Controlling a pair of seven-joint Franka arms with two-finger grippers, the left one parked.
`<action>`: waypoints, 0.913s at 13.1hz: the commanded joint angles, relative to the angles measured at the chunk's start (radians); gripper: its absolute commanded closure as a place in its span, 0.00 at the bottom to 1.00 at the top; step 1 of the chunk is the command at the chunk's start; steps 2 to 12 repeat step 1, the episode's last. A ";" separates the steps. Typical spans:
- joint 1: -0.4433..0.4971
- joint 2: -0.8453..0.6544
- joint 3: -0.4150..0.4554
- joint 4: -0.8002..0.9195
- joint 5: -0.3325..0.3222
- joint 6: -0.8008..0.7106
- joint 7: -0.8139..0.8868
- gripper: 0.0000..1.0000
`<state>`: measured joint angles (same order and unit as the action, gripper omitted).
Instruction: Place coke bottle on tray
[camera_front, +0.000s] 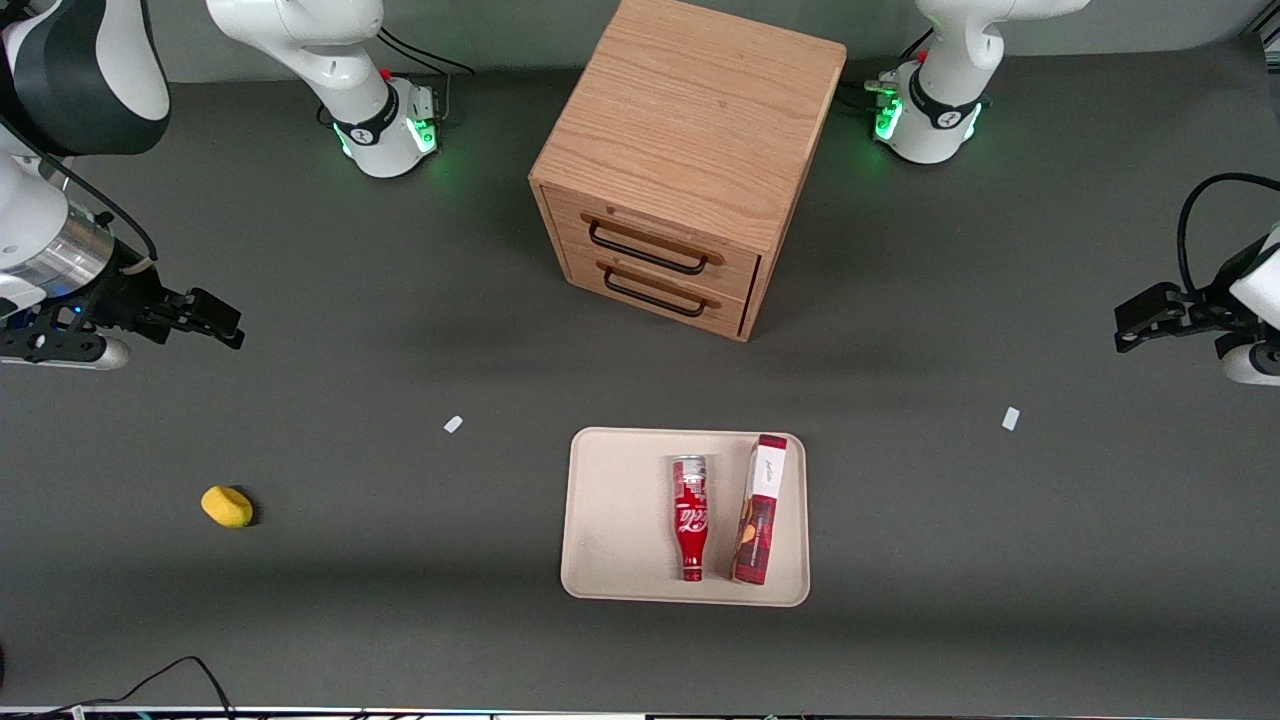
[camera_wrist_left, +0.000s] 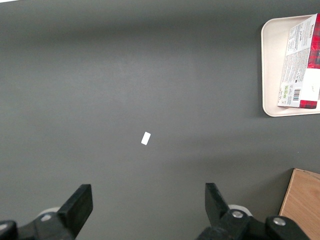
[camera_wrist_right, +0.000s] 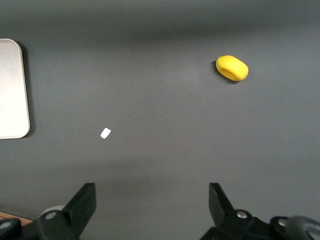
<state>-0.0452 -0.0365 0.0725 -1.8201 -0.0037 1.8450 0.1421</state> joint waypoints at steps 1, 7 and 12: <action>0.004 -0.005 -0.005 0.027 0.021 -0.012 -0.007 0.00; 0.004 -0.005 -0.005 0.027 0.021 -0.012 -0.007 0.00; 0.004 -0.005 -0.005 0.027 0.021 -0.012 -0.007 0.00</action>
